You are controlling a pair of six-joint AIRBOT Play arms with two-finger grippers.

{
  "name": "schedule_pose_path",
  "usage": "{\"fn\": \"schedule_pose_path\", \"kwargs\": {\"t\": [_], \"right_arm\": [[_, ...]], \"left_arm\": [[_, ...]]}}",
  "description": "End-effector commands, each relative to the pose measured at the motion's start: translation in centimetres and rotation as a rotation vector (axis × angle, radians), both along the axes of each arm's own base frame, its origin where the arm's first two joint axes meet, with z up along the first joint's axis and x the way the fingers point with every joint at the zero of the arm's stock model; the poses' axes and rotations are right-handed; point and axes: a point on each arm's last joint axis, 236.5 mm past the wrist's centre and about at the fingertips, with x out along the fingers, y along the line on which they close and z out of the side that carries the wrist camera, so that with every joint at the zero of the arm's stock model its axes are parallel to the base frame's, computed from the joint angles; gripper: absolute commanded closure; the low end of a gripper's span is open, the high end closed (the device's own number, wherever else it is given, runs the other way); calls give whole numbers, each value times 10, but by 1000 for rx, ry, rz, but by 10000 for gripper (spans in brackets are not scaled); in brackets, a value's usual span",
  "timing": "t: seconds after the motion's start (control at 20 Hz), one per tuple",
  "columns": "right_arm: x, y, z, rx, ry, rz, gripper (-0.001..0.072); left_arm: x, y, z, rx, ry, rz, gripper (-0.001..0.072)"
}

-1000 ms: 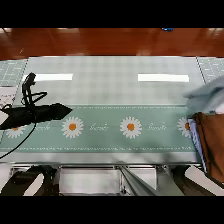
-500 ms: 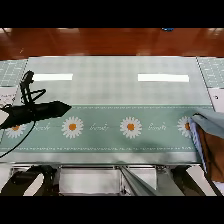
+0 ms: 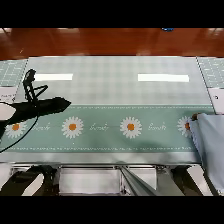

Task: Fold the shirts.

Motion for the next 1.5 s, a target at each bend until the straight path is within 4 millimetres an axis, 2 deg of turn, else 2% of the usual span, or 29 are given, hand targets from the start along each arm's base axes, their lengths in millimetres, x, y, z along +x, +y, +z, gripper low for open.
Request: {"fn": "schedule_pose_path", "kwargs": {"t": [0.0, 0.05, 0.1, 0.15, 0.2, 0.25, 0.3, 0.35, 0.4, 0.45, 0.5, 0.55, 0.6, 0.65, 0.7, 0.75, 0.8, 0.9, 1.0, 1.45], "right_arm": [[9, -6, -4, 1, -33, -10, 299], [28, -9, -4, -4, -113, -21, 302], [66, -17, 3, -41, -276, -2, 311], [119, -26, 23, -91, -509, 15, 331], [177, -25, 55, -120, -754, 74, 438], [236, -7, 98, -148, -996, 217, 579], [282, 23, 137, -173, -1180, 375, 676], [322, 65, 166, -176, -1318, 526, 677], [351, 112, 176, -167, -1375, 670, 677], [377, 170, 170, -140, -1379, 846, 677], [393, 225, 149, -94, -1333, 999, 677], [401, 278, 110, -41, -1220, 1159, 677], [399, 312, 61, 5, -1053, 1282, 677], [390, 325, 1, 41, -816, 1356, 677], [375, 319, -52, 67, -579, 1378, 677], [355, 308, -94, 105, -365, 1378, 677], [340, 302, -118, 152, -246, 1361, 677], [330, 300, -135, 194, -166, 1357, 676], [333, 300, -136, 188, -175, 1356, 676], [330, 300, -136, 196, -161, 1357, 676]], "left_arm": [[33, 15, 6, 16, -81, 92, 688], [44, 19, 18, 18, -119, 108, 688], [55, 23, 35, 25, -161, 112, 688], [68, 26, 57, 29, -210, 116, 688], [80, 30, 82, 26, -258, 127, 688], [93, 32, 111, 22, -317, 132, 688], [104, 30, 140, 15, -374, 130, 689], [111, 22, 165, 7, -419, 109, 689], [116, 9, 185, -2, -443, 67, 689], [117, -13, 198, -10, -444, -2, 689], [114, -34, 199, -7, -421, -80, 689], [110, -51, 186, 33, -369, -159, 690], [106, -53, 153, 117, -264, -188, 690], [101, -38, 111, 223, -127, -171, 689], [90, -18, 66, 303, 45, -119, 688], [77, -9, 34, 322, 170, -94, 688], [65, -8, 10, 328, 245, -110, 688], [55, -10, -14, 341, 306, -131, 688], [52, -9, -22, 349, 326, -140, 688], [53, -8, -22, 347, 327, -137, 688]]}}
